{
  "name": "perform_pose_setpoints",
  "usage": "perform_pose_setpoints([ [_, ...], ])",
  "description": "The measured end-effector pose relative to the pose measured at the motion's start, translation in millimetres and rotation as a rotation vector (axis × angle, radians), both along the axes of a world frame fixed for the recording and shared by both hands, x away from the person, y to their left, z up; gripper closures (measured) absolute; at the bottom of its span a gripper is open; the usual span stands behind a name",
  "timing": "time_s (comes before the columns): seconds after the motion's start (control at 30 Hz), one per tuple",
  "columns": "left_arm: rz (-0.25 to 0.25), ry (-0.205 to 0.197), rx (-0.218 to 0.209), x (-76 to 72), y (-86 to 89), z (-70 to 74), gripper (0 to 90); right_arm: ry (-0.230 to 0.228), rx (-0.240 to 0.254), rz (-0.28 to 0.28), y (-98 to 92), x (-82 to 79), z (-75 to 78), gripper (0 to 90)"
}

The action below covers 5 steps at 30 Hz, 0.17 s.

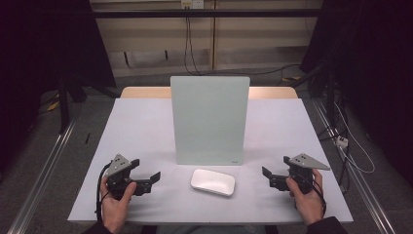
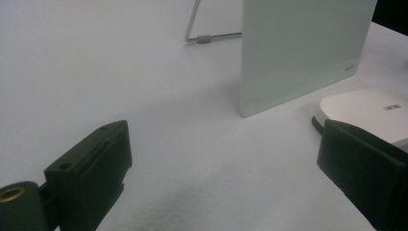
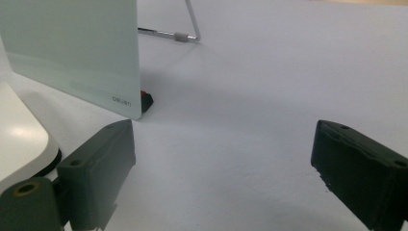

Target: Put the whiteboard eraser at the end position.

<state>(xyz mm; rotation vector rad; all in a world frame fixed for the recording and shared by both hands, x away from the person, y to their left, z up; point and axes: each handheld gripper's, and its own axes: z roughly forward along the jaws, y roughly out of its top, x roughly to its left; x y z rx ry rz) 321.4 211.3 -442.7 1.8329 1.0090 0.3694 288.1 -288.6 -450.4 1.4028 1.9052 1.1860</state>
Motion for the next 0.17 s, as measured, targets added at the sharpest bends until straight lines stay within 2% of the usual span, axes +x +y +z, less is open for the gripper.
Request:
perform_pose_setpoints([
  [0.03, -0.001, 0.000, 0.000, 0.1, 0.1, 0.0, 4.8, -0.003, -0.007, -0.013, -0.4, 0.2, 0.1, 8.3],
  [0.17, 0.002, 0.002, -0.003, 1.6, 1.5, -0.5, 4.8, -0.006, -0.004, -0.008, -0.5, 0.3, 0.5, 8.2],
])
